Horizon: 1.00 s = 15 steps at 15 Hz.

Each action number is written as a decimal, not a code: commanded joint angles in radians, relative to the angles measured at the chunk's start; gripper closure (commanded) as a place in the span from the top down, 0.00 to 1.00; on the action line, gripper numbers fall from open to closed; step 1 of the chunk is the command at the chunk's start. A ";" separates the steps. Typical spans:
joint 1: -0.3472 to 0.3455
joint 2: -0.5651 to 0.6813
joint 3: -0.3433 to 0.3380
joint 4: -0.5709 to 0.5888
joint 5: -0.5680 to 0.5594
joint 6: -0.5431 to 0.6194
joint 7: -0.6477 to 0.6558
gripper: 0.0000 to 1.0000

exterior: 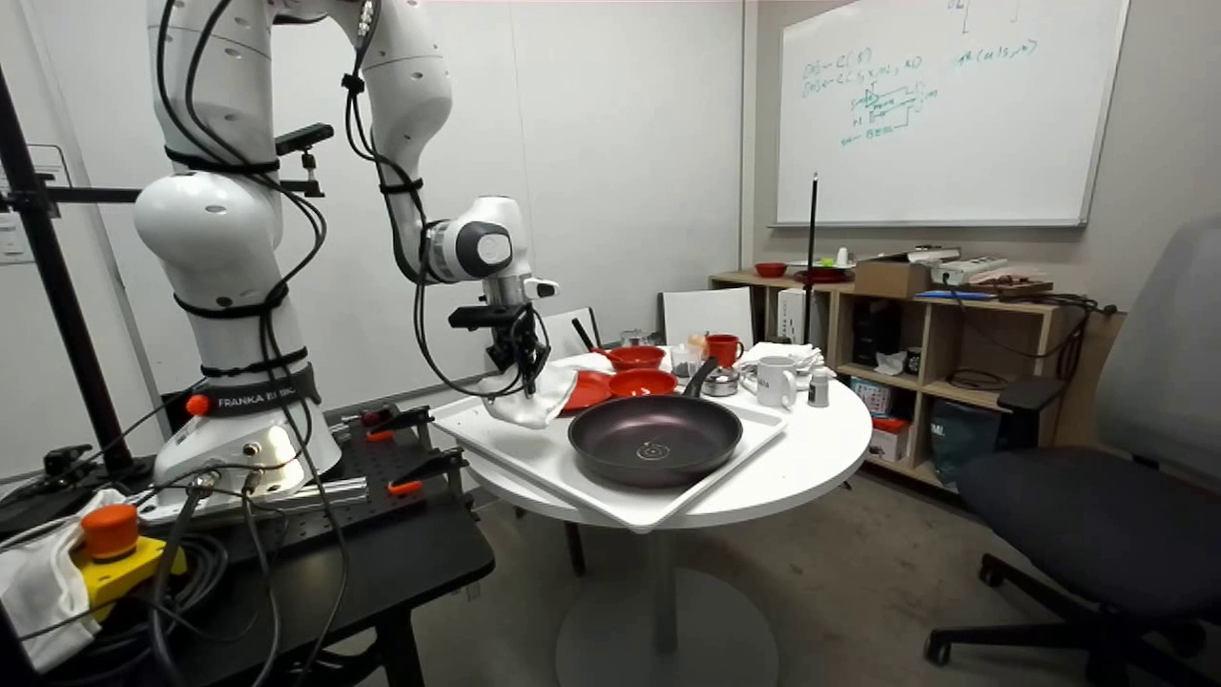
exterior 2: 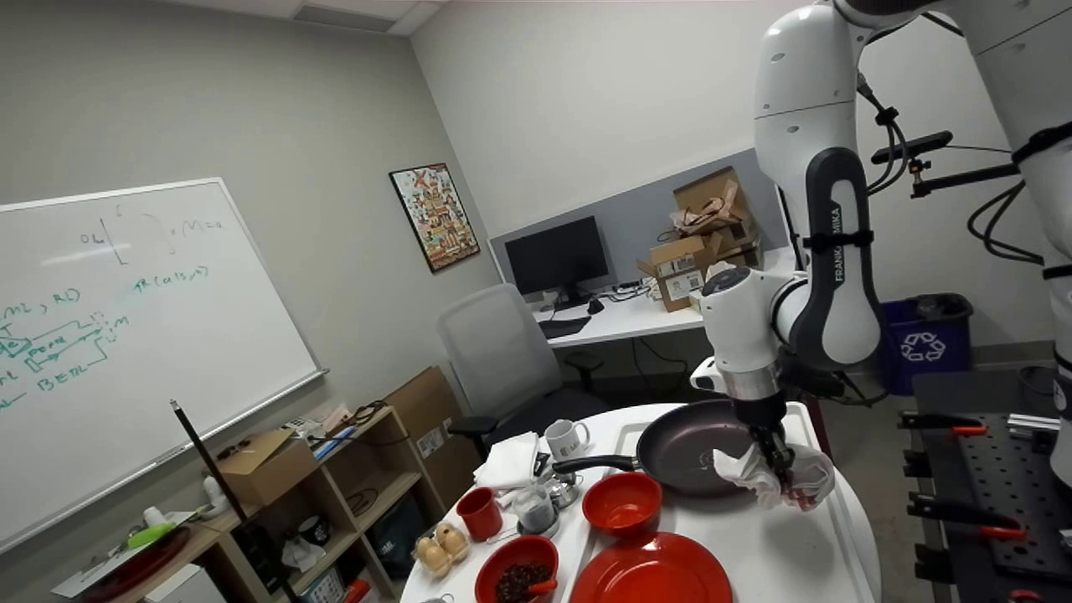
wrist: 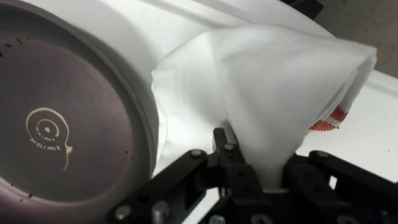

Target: Pick up the white towel from the tray, wipe the inside of the black pan and put the towel back on the tray.

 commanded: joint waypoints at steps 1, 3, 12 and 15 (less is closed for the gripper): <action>0.087 0.109 -0.103 0.077 -0.141 -0.032 0.142 0.06; 0.119 0.170 -0.139 0.113 -0.172 -0.026 0.181 0.06; 0.261 0.376 -0.245 0.248 -0.174 -0.018 0.255 0.43; 0.283 0.387 -0.258 0.257 -0.168 -0.014 0.254 0.57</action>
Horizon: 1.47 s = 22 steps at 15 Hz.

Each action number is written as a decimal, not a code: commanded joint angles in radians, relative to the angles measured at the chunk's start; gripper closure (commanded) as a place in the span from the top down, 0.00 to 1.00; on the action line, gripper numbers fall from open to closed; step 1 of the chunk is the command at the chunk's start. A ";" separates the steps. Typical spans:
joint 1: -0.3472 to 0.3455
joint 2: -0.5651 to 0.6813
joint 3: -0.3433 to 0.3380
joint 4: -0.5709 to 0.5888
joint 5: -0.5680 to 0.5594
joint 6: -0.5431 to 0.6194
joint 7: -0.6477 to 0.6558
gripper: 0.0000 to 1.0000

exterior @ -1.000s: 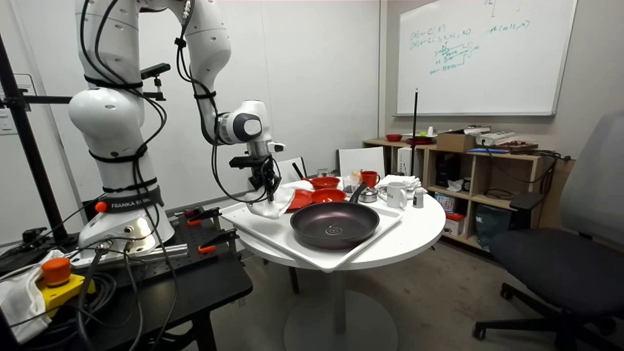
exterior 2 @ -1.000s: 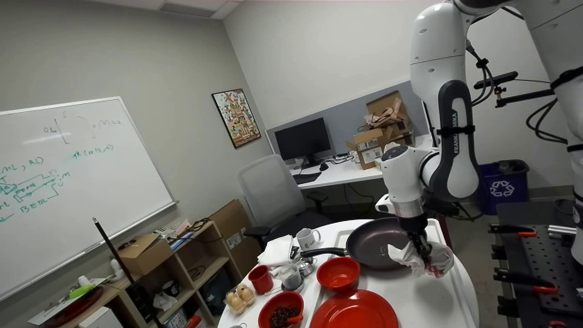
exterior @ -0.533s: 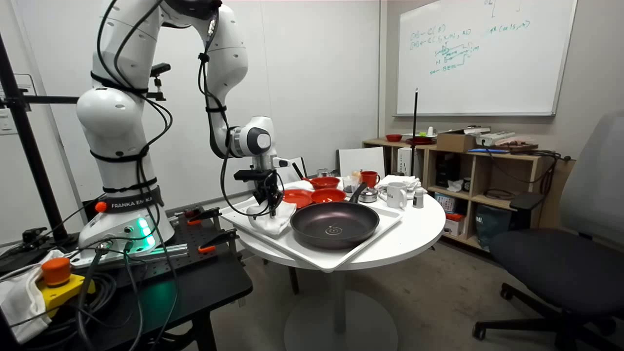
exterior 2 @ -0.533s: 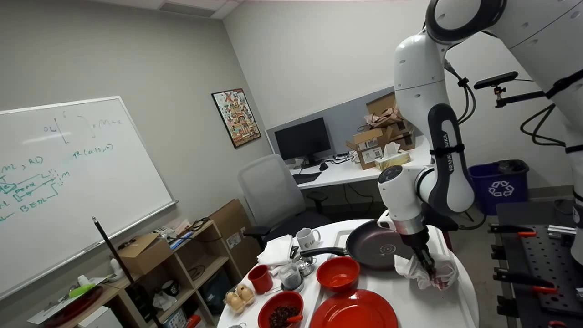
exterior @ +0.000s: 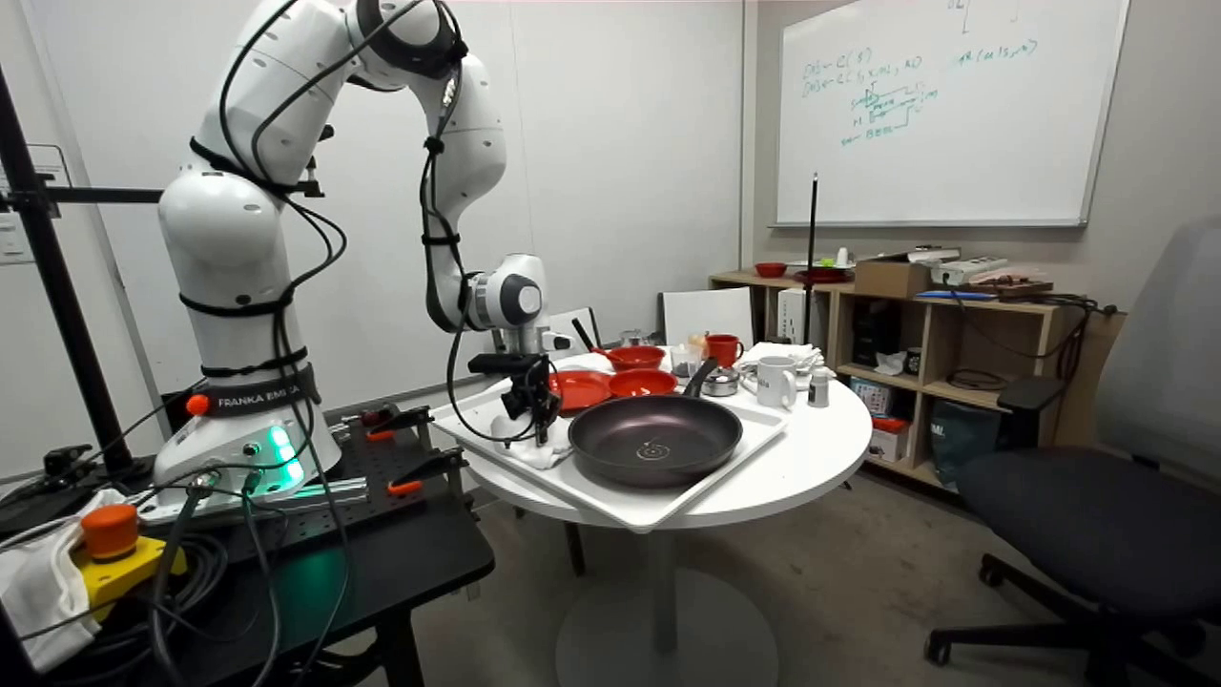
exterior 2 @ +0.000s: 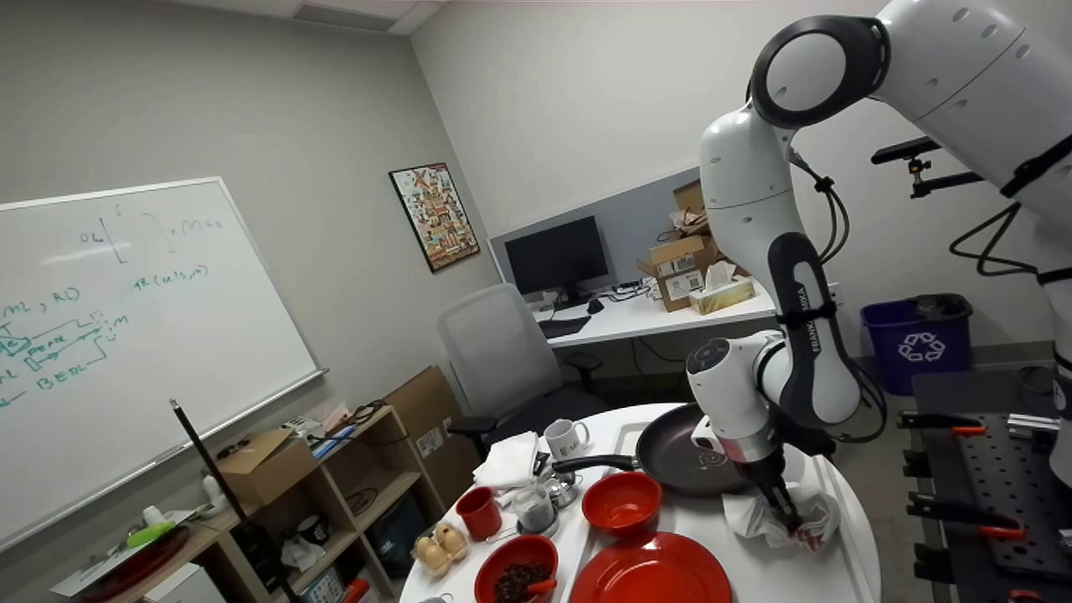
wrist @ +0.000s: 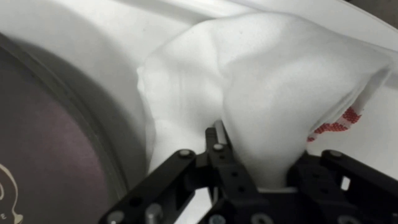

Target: Pick up the white towel from the tray, wipe the inside of the black pan and put the towel back on the tray.

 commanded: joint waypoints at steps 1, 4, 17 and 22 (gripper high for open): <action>0.040 0.025 -0.027 0.023 -0.013 -0.002 0.028 0.66; 0.042 -0.012 -0.027 -0.012 -0.013 0.007 0.019 0.87; -0.048 -0.402 0.105 -0.248 0.125 -0.013 0.046 1.00; -0.062 -0.546 0.089 -0.232 0.283 -0.082 0.125 1.00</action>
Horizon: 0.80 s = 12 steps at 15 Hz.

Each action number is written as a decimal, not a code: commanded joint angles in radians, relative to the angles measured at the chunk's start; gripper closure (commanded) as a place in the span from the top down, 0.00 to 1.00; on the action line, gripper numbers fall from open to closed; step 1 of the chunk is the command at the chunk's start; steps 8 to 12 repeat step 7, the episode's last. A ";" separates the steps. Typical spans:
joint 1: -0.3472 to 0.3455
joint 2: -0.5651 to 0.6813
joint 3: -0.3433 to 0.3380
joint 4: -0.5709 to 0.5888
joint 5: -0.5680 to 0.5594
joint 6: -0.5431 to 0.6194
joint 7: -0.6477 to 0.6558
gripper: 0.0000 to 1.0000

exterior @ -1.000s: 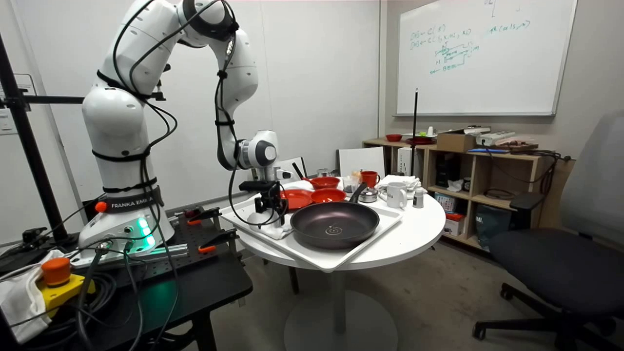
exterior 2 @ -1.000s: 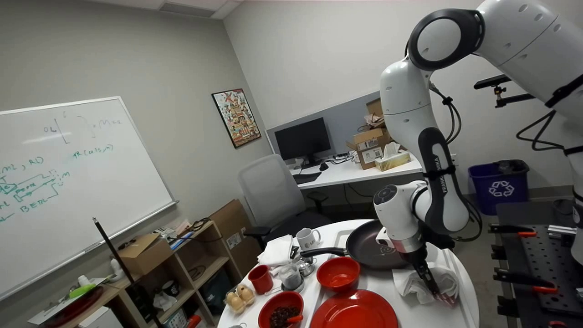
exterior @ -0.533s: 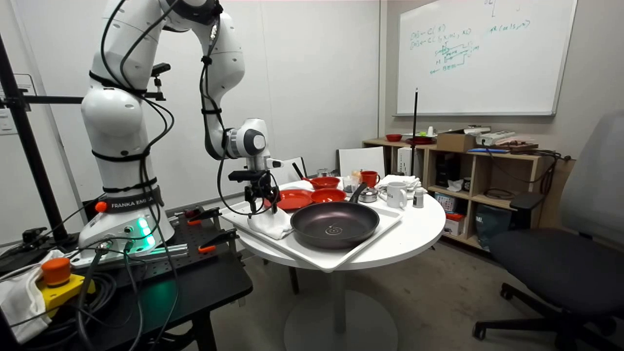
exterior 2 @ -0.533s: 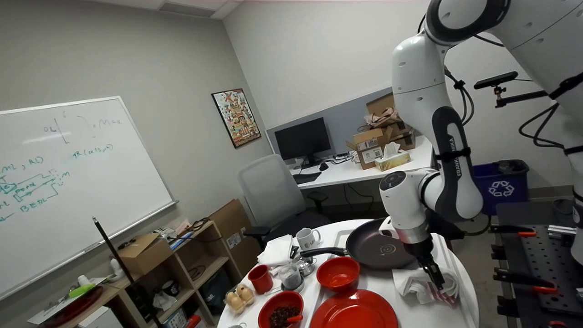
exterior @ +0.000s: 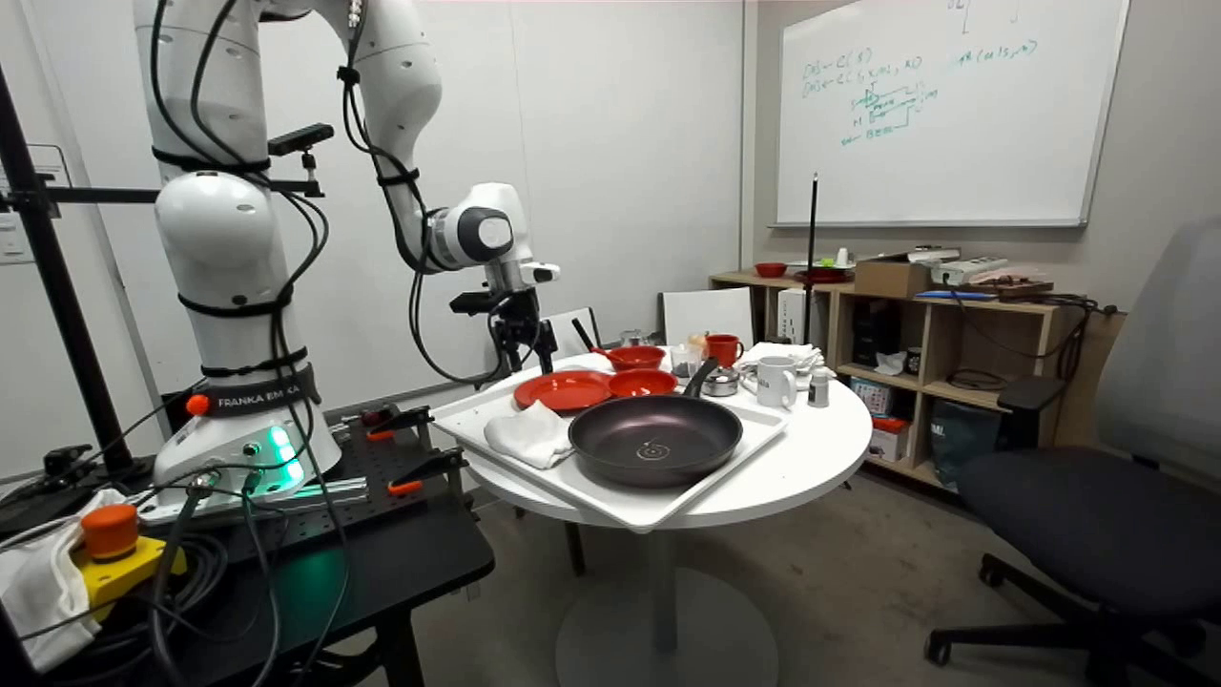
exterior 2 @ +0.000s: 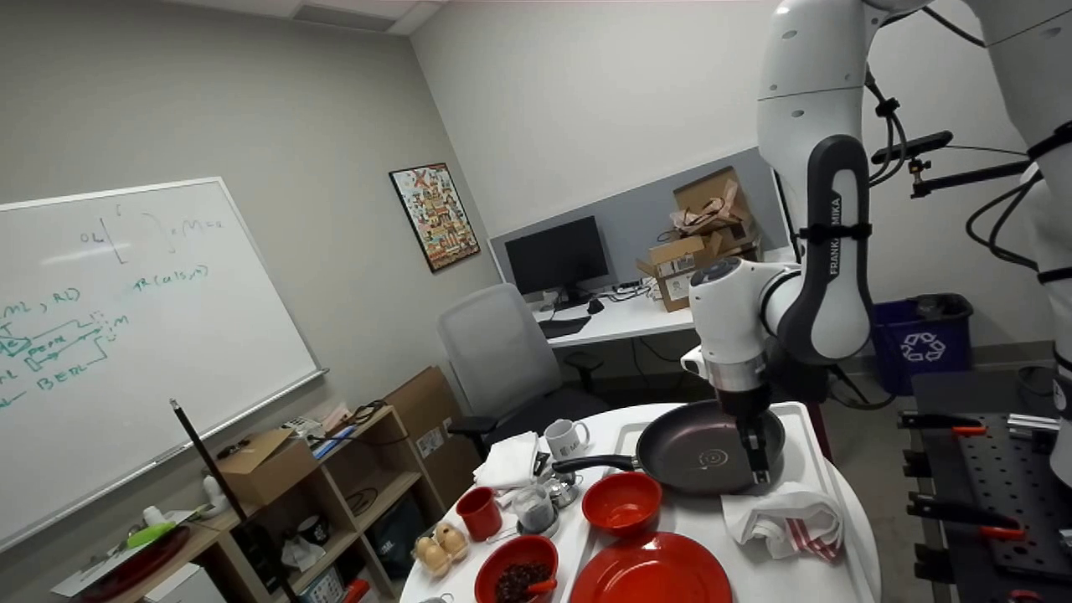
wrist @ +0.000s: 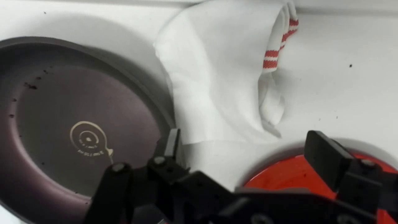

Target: Pick up the white towel from the tray, wipe the inside of the black pan and put the towel back on the tray.

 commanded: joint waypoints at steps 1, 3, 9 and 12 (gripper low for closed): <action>-0.013 -0.141 -0.010 -0.012 0.078 -0.071 0.084 1.00; -0.028 -0.189 -0.021 -0.005 0.116 -0.077 0.121 1.00; -0.072 -0.249 -0.030 0.016 0.074 -0.097 0.290 1.00; -0.072 -0.249 -0.030 0.016 0.074 -0.097 0.290 1.00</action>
